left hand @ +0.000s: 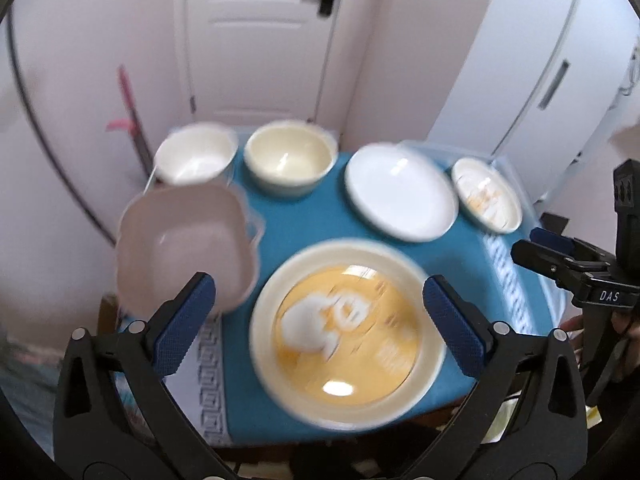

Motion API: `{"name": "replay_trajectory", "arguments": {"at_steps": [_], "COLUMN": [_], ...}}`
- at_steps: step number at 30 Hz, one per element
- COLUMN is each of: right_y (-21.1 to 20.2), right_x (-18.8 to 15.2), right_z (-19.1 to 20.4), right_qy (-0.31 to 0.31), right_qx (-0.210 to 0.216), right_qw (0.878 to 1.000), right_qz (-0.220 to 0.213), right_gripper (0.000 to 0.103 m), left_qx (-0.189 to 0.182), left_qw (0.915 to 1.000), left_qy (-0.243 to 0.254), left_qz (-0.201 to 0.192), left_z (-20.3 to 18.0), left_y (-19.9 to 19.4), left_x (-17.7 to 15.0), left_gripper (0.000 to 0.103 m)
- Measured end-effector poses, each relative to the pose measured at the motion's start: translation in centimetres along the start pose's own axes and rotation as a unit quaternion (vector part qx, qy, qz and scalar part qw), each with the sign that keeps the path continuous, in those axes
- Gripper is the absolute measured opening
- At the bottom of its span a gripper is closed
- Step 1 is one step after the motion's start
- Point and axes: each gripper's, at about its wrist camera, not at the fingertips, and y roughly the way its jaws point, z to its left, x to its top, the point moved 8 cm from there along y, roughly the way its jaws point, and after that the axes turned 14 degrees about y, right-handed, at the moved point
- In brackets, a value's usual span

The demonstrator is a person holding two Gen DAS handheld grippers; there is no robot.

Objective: Organize plates and bowls
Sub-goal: 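Move both grippers to the plain white plate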

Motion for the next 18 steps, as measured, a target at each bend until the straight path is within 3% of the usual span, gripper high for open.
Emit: {"name": "replay_trajectory", "arguments": {"at_steps": [5,9,13,18], "right_y": [-1.3,-1.1,2.4,7.6], "right_x": [4.2,8.3,11.3,13.0], "right_z": [-2.1,-4.0,-6.0,-7.5], "right_qy": [-0.051,-0.069,-0.088,-0.126], "right_qx": [-0.048,-0.041,-0.011,0.006], "right_qw": [0.998,0.997,0.994,0.981], "right_qz": [0.001,-0.007,0.065,0.145], "right_gripper": [0.103,0.103,0.103,0.102], "left_qx": [0.005,-0.004,-0.001,-0.011], "left_qw": [0.9999,0.9987,0.9961,0.9889], "left_qy": [-0.011,-0.043,-0.064,-0.104], "left_qz": [0.007,0.027,0.06,0.106], "left_z": [-1.5,-2.6,-3.6,-4.4], "left_y": [1.3,3.5,6.6,12.0], "left_x": [3.7,5.7,6.4,6.2], "left_gripper": [0.103,0.103,0.103,0.103]}}
